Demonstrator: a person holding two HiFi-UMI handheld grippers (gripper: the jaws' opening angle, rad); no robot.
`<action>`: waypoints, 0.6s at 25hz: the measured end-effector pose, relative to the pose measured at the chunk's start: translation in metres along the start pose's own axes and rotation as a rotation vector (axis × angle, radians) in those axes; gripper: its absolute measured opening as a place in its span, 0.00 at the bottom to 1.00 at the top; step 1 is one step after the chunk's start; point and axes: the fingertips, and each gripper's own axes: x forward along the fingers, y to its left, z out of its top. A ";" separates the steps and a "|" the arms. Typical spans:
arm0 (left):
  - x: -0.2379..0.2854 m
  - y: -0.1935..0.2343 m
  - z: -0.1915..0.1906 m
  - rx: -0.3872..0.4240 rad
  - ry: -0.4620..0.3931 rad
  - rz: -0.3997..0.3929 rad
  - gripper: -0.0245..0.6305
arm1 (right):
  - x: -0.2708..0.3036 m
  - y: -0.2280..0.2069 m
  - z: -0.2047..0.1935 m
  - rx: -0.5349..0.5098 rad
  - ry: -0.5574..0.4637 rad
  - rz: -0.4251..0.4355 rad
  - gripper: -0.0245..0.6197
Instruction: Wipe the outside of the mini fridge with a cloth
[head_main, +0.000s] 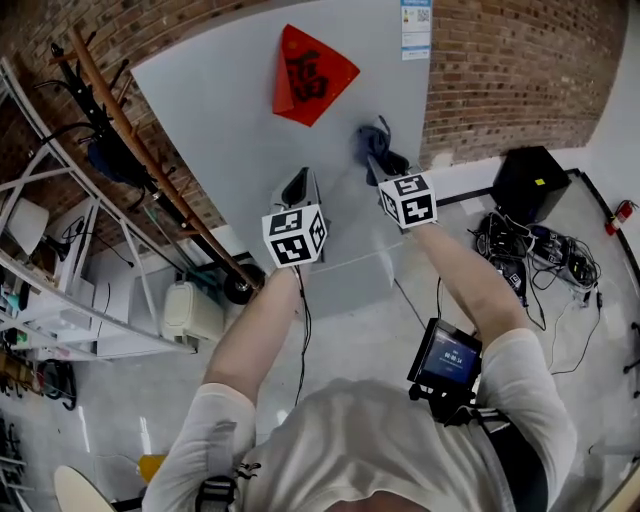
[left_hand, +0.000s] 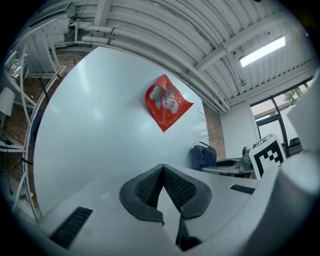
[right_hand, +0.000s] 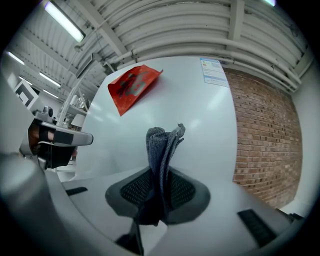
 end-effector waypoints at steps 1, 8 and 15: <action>0.005 -0.007 -0.001 0.000 0.000 -0.008 0.04 | -0.002 -0.010 -0.002 0.004 0.002 -0.011 0.16; 0.036 -0.050 -0.014 0.000 0.016 -0.046 0.04 | -0.015 -0.081 -0.029 0.062 0.026 -0.091 0.16; 0.047 -0.061 -0.022 0.002 0.029 -0.035 0.04 | -0.016 -0.091 -0.032 0.067 0.003 -0.073 0.16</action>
